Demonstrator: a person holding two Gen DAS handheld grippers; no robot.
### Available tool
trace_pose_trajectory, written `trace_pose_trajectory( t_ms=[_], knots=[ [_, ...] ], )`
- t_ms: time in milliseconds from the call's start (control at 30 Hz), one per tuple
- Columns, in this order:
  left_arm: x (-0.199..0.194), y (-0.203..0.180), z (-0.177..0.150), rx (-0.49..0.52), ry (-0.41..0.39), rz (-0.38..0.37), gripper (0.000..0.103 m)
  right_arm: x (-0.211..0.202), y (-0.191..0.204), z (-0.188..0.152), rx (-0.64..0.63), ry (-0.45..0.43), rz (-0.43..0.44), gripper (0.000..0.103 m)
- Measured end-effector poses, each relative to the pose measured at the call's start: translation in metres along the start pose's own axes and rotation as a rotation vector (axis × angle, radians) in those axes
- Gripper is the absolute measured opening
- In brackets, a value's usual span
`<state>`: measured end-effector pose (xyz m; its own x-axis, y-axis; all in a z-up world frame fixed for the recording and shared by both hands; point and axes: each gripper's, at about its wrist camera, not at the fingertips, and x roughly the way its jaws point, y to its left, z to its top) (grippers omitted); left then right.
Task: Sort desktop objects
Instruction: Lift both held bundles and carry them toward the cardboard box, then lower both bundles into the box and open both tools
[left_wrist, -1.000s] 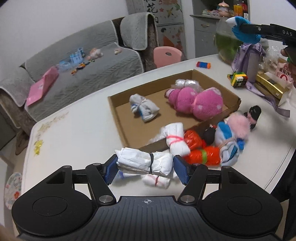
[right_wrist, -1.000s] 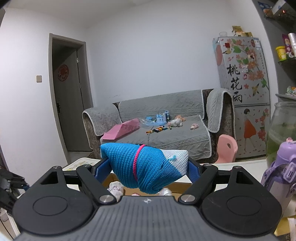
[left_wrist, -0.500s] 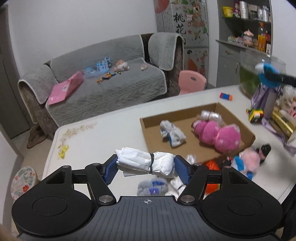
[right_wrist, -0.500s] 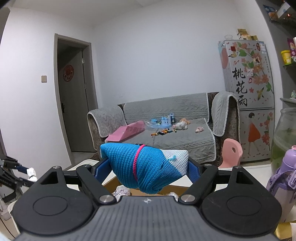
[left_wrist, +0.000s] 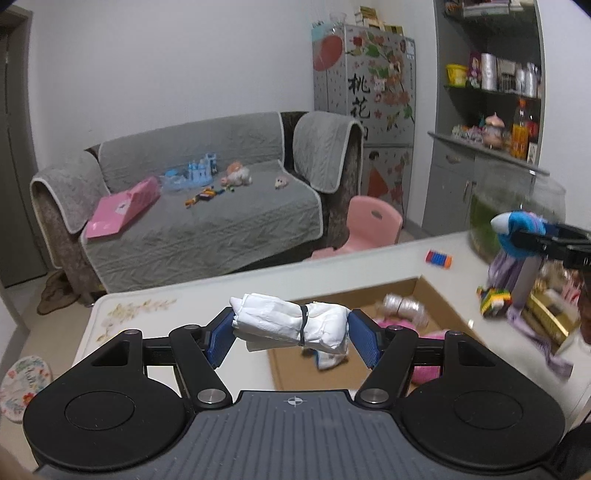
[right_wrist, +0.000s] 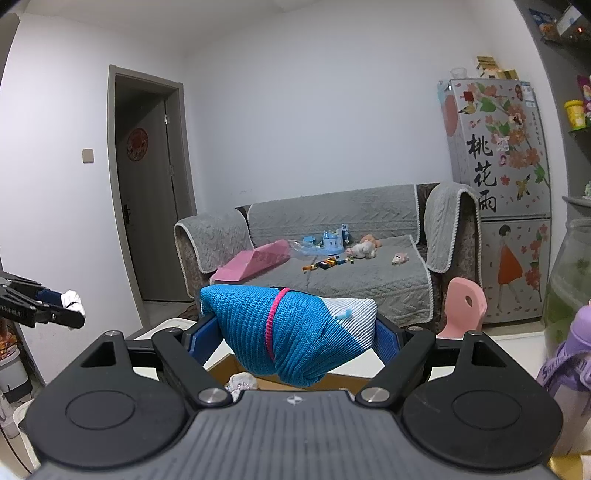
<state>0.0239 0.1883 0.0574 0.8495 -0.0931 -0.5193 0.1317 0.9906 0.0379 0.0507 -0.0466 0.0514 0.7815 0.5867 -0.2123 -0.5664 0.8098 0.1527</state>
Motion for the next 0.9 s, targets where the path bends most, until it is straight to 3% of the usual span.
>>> trace_pose_trajectory(
  t_ms=[300, 633, 900],
  knots=[
    [0.047, -0.011, 0.025, -0.015, -0.011, -0.038, 0.070, 0.026, -0.008, 0.020, -0.011, 0.021, 0.009, 0.080],
    [0.132, -0.006, 0.014, -0.084, 0.106, -0.082, 0.070, 0.084, -0.021, 0.023, 0.028, 0.140, 0.063, 0.080],
    [0.192, 0.014, -0.001, -0.189, 0.216, -0.123, 0.070, 0.139, -0.017, -0.008, 0.034, 0.307, 0.085, 0.080]
  ],
)
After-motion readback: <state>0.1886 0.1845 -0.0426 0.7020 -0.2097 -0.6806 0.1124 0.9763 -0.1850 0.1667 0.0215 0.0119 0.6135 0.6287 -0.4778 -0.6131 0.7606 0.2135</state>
